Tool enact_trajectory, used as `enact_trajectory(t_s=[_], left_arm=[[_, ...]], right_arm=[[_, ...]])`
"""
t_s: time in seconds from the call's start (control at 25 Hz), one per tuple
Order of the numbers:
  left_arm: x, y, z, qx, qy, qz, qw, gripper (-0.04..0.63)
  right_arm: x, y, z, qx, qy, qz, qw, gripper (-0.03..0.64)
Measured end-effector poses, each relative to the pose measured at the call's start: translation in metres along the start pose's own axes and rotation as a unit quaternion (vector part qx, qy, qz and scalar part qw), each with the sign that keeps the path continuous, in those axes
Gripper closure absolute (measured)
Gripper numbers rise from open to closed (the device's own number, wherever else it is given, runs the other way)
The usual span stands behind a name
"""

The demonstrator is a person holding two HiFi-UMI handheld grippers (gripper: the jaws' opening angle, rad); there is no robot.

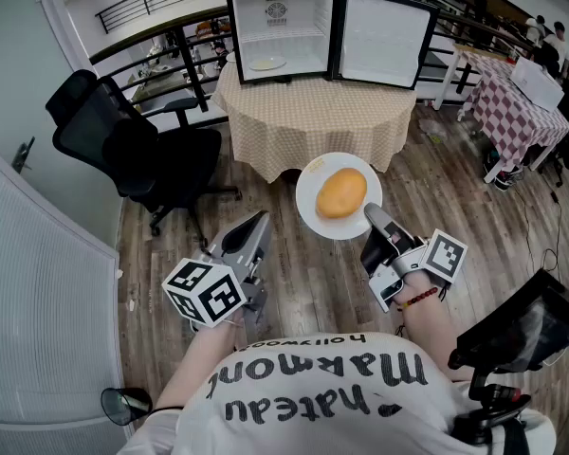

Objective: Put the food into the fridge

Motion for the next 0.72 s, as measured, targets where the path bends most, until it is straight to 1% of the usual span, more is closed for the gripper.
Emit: enact_trajectory(t_s=[0.28, 0.44, 0.6, 0.72], left_arm=[[0.0, -0.005, -0.003, 0.006, 0.003, -0.004, 1.0, 0.589], [0.009, -0.007, 0.003, 0.009, 0.0, -0.004, 1.0, 0.589], [0.02, -0.013, 0.026, -0.002, -0.003, 0.001, 1.0, 0.589], [0.009, -0.019, 0.037, -0.018, 0.002, 0.001, 0.9998, 0.589]], right_arm=[[0.002, 0.0, -0.001, 0.001, -0.002, 0.002, 1.0, 0.594], [0.001, 0.012, 0.008, 0.009, -0.001, 0.007, 1.0, 0.594], [-0.015, 0.04, 0.016, 0.016, 0.013, 0.003, 1.0, 0.594], [-0.031, 0.05, 0.001, 0.026, 0.034, -0.007, 0.999, 0.594]])
Point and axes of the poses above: the fingertips, and each gripper's own axes: y forward along the fingers, z to its left, x out of its top, the point moved 1 cm from there along -y, backward along the fingers, and after that the axes turned 10 degrees about y, right-handed, at the moved point
